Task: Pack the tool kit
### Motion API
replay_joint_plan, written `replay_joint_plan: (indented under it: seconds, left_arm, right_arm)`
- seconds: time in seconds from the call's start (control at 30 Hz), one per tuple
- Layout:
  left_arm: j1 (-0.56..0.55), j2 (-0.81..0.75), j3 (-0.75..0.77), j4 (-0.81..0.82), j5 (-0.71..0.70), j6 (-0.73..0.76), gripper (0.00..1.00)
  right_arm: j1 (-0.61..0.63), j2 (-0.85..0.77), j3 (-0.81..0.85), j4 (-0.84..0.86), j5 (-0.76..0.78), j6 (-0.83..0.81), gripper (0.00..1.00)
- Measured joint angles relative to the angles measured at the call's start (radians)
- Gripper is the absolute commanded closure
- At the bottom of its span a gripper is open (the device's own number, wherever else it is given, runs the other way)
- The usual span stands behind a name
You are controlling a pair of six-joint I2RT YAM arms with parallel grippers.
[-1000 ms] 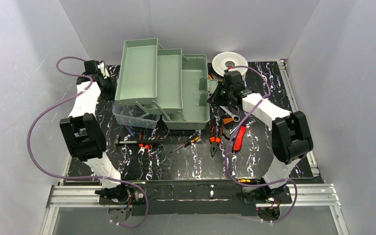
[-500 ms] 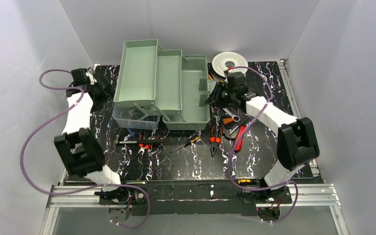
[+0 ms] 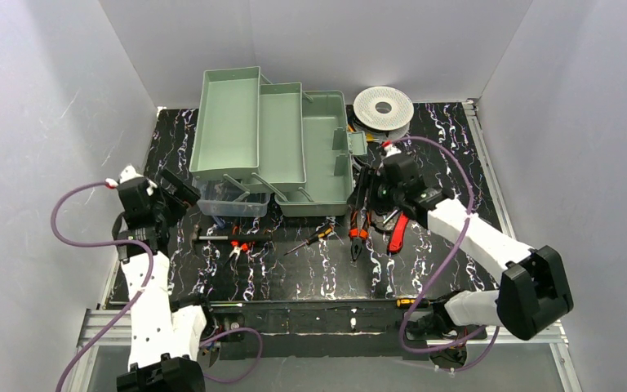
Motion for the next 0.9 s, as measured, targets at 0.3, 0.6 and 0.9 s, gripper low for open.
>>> replay_joint_plan:
  seconds: [0.3, 0.6, 0.9]
  left_arm:
    - [-0.002, -0.032, -0.187, -0.126, 0.036, -0.206, 0.02]
    - [-0.002, 0.124, -0.245, -0.216, -0.111, -0.434, 0.14]
    - [-0.035, 0.204, -0.309, -0.106, -0.098, -0.567, 0.19]
  right_arm:
    - [0.156, -0.135, -0.156, -0.032, 0.246, 0.005, 0.33]
    - [0.155, -0.155, -0.197, -0.003, 0.311, 0.009, 0.35]
    - [0.154, -0.176, -0.201, 0.007, 0.332, 0.000, 0.38]
